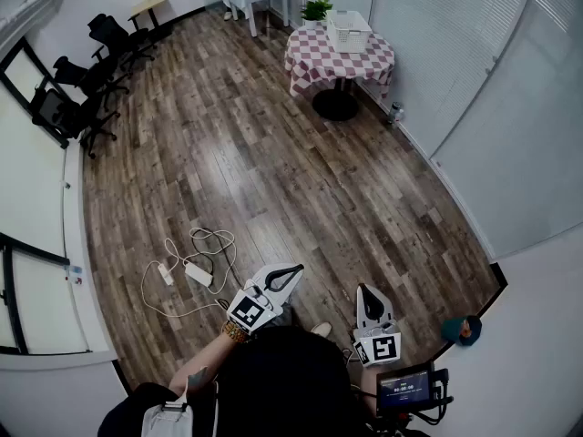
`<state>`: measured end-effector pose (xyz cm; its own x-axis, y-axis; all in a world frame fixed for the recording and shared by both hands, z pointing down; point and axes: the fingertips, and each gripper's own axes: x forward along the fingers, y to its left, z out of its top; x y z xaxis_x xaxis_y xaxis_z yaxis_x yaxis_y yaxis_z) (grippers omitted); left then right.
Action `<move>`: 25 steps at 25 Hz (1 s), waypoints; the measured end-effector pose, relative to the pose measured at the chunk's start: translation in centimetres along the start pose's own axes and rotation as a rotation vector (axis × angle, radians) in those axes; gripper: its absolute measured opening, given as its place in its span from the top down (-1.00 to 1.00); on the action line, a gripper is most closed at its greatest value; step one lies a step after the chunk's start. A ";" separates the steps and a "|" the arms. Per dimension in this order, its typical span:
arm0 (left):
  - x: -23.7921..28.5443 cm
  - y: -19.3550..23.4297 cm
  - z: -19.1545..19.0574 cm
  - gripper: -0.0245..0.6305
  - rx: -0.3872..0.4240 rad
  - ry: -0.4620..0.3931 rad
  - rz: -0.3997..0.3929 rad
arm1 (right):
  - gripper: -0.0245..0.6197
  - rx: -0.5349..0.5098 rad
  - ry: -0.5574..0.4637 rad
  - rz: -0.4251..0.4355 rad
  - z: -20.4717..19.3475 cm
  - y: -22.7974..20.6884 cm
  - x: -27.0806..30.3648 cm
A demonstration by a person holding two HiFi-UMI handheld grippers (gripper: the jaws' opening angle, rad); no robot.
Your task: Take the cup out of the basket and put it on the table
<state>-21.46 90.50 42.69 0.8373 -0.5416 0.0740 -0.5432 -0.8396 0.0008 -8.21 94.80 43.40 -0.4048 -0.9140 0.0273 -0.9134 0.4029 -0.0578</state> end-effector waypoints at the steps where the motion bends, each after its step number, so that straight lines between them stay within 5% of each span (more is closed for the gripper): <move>1: 0.1 -0.4 0.0 0.91 0.010 -0.002 -0.005 | 0.90 -0.001 -0.001 -0.001 -0.1 0.0 -0.3; 12: 0.3 -2.7 -0.1 0.91 0.045 0.026 -0.024 | 0.90 0.027 -0.037 -0.057 -0.5 -1.8 -3.1; 25: 4.6 -10.0 0.3 0.91 0.107 0.025 -0.014 | 0.89 -0.125 -0.053 -0.159 -0.2 -7.8 -11.1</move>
<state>-12.17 96.42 42.72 0.8424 -0.5294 0.1001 -0.5203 -0.8476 -0.1042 3.42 101.75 43.78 -0.2552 -0.9665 -0.0262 -0.9651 0.2530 0.0677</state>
